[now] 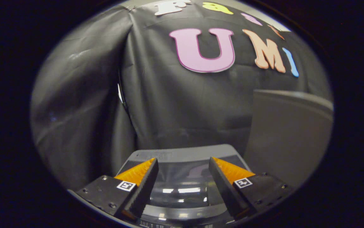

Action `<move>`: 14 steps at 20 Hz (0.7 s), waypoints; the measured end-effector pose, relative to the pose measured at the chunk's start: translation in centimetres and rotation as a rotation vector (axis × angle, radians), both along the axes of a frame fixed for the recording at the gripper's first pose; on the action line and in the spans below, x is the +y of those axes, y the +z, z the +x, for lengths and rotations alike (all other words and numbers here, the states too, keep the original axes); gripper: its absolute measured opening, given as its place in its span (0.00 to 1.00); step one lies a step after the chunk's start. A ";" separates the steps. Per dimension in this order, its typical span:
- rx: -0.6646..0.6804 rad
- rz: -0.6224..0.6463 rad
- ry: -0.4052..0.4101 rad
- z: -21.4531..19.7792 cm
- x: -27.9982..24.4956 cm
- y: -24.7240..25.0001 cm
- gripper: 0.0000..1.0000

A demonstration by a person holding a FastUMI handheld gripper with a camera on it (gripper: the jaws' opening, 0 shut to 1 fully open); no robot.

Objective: Put the clothes into the washing machine and then close the washing machine lid.

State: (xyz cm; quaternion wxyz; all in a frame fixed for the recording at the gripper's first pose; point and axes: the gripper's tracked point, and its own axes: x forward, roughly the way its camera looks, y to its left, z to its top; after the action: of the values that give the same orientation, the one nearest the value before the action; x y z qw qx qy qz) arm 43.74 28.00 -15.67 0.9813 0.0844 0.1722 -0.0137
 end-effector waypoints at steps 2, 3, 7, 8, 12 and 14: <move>0.046 0.069 -0.004 -0.9 0.7 -2.1 0.97; 0.061 0.092 0.000 -1.2 1.0 -2.6 0.97; 0.024 0.060 0.018 -2.6 1.0 -2.2 0.97; 0.024 0.058 0.036 -3.1 1.3 -2.4 0.97; -0.027 -0.003 0.081 -5.5 1.8 -0.5 0.97; -0.051 -0.033 0.098 -6.9 2.0 0.5 0.97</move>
State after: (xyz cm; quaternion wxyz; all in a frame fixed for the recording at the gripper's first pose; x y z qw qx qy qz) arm 36.81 30.03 -15.17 0.9861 0.0599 0.1509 0.0338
